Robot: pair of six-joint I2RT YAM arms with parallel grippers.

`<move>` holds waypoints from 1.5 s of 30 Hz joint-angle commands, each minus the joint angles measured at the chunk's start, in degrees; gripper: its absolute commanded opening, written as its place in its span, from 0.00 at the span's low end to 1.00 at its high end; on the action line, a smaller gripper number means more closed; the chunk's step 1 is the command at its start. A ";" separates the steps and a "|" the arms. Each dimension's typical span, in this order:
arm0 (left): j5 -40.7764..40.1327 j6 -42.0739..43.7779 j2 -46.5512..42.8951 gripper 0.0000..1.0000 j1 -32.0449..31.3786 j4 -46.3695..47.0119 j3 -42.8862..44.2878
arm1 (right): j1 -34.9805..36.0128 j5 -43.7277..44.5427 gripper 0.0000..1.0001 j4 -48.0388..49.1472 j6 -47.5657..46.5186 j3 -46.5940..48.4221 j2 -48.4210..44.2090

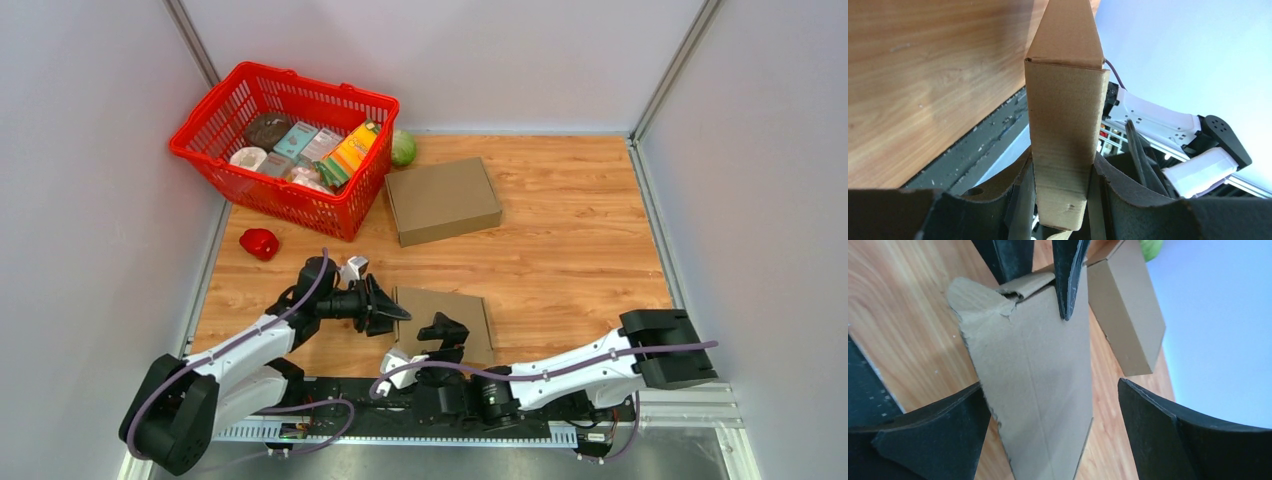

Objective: Fold the paper box

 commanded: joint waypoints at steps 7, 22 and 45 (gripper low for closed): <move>1.45 -7.67 -8.29 0.42 0.53 -2.31 -1.51 | 0.87 10.18 0.93 26.49 -13.56 -6.78 3.51; -5.30 -2.60 -15.67 0.59 0.53 -14.15 0.05 | 0.60 10.10 0.44 29.58 -14.98 -9.42 -0.17; -32.82 31.87 -49.69 0.58 0.44 -41.02 9.21 | -27.06 -55.82 0.31 -39.13 14.74 24.22 -1.16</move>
